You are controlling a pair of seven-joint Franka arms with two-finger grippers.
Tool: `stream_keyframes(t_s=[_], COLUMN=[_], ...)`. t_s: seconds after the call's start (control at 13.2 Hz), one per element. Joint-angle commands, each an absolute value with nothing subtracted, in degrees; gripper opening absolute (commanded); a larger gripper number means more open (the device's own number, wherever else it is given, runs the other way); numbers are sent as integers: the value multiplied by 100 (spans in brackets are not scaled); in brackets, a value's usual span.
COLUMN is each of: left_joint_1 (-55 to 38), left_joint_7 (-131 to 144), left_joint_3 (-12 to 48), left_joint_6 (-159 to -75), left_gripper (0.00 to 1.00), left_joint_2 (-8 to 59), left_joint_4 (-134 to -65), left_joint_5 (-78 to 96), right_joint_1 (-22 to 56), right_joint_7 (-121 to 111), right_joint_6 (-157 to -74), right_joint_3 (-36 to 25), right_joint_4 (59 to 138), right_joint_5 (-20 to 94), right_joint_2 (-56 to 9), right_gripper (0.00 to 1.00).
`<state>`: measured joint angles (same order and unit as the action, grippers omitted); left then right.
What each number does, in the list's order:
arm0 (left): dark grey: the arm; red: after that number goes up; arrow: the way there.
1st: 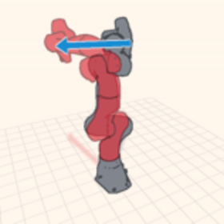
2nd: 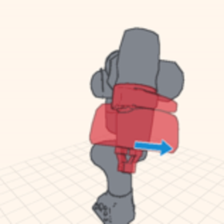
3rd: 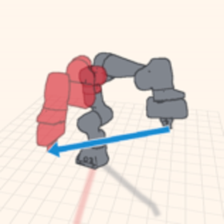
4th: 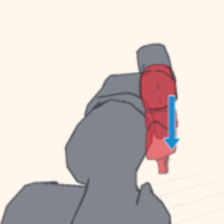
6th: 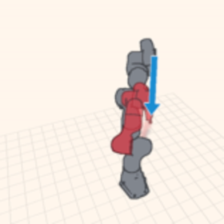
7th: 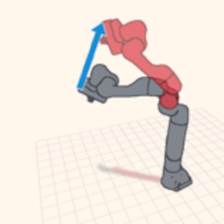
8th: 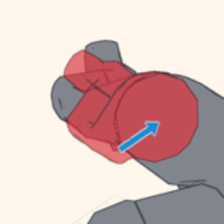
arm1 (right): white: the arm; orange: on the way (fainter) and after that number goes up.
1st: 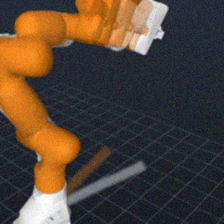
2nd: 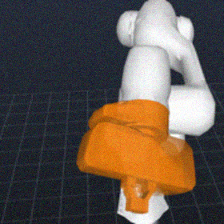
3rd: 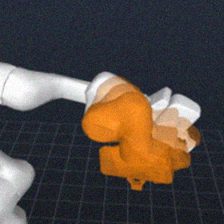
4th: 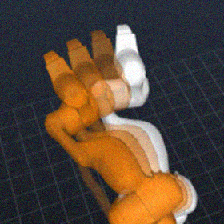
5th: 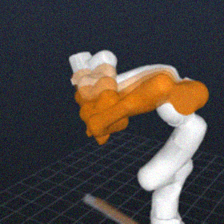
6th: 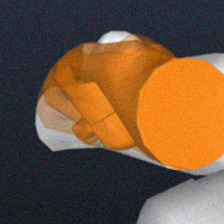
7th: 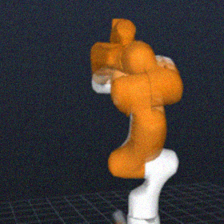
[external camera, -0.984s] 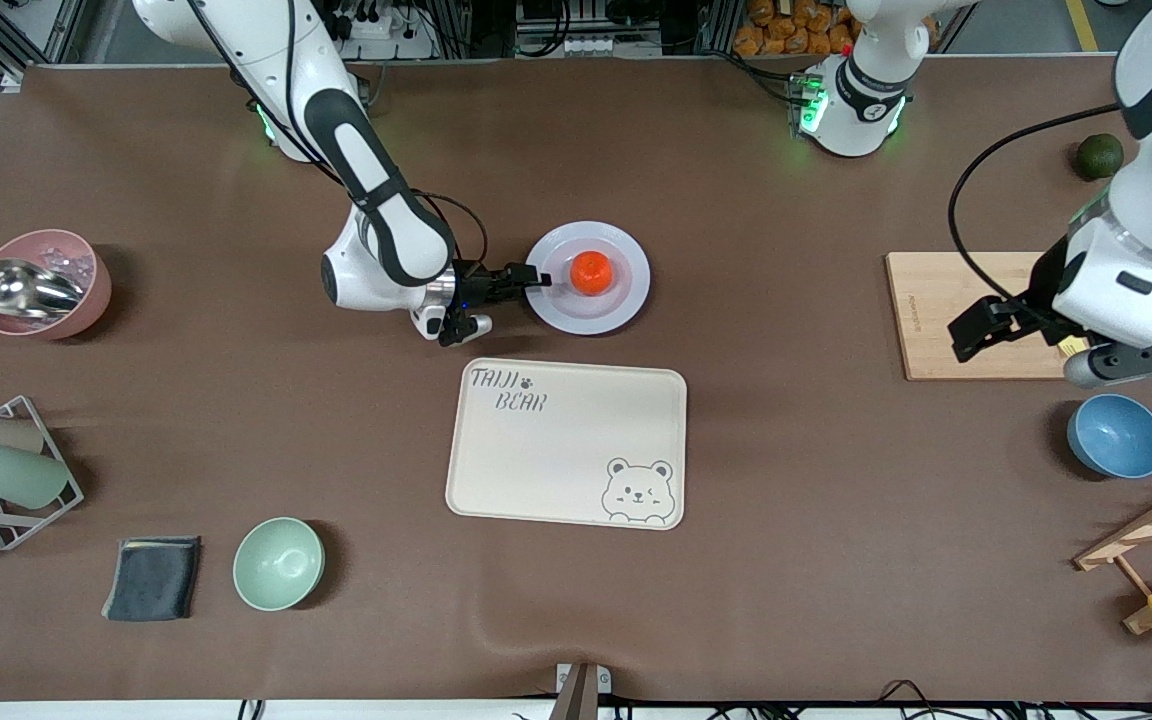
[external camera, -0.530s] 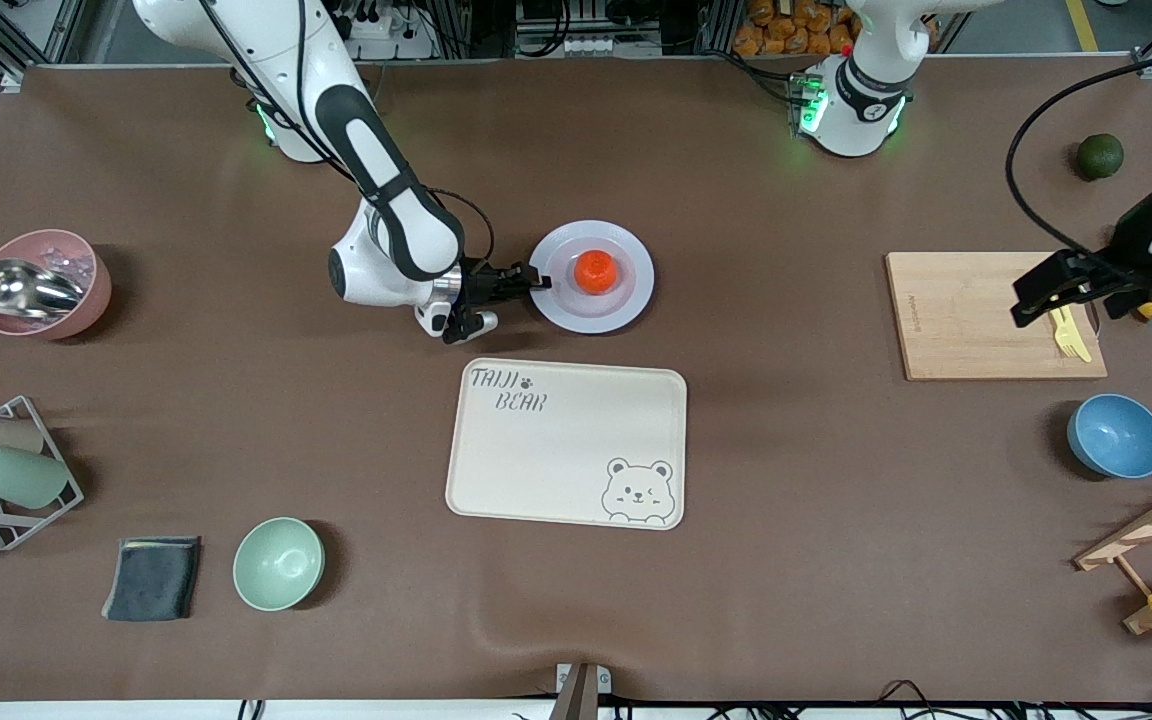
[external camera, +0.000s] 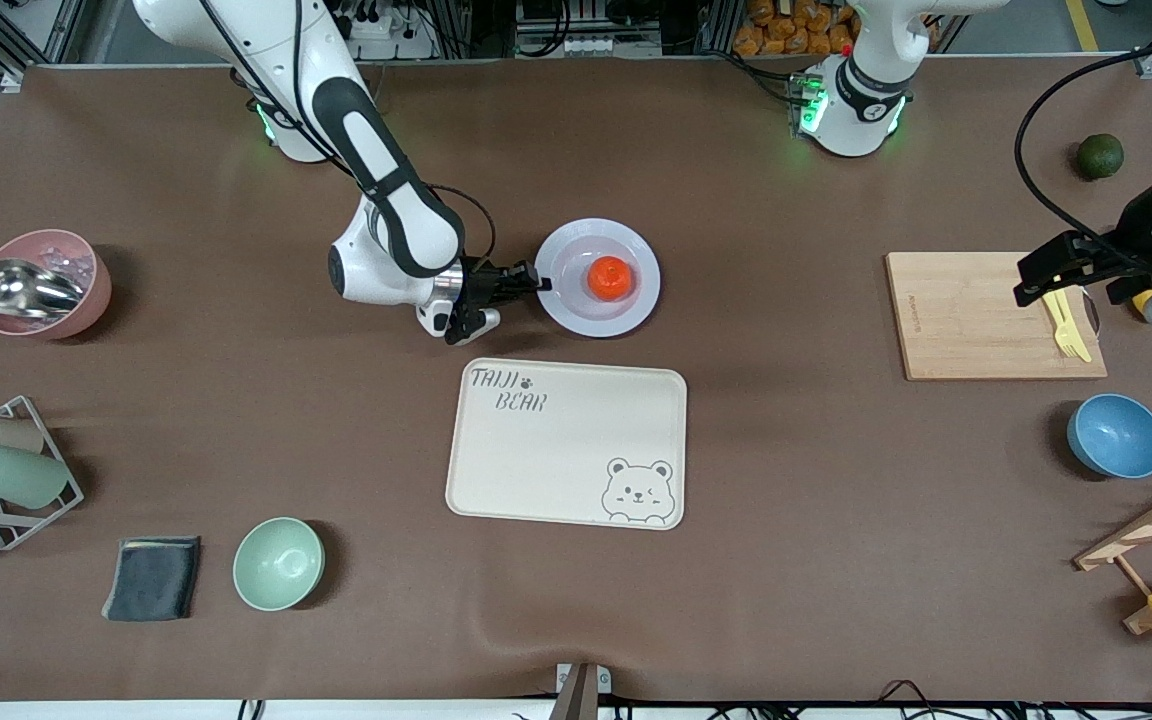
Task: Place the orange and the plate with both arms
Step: 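Slide the plate with the right gripper onto the bear tray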
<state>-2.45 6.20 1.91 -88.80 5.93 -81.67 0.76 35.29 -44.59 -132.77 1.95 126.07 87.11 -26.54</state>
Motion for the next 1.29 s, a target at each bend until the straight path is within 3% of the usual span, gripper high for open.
stream_keyframes(t_s=[0.0, 0.53, 1.21], left_joint_1=[-211, -263, -264], left_joint_7=[475, 483, 492], left_joint_3=[123, 141, 149], left_joint_6=[-8859, -8868, -8877], left_gripper=[100, 100, 100], left_joint_2=[325, 281, 360], left_joint_4=[-8455, -8446, -8429], left_joint_5=[211, 132, -26], right_joint_1=[3569, 3323, 2286], right_joint_7=[-4447, -4421, -4263], right_joint_6=[-13369, -12499, -12322], right_joint_3=[184, 167, 141], right_joint_4=[12586, 12455, 12042], right_joint_5=[8886, 9526, 9527], right_joint_2=[-2558, -2276, -2329], right_gripper=[0, 0, 0])
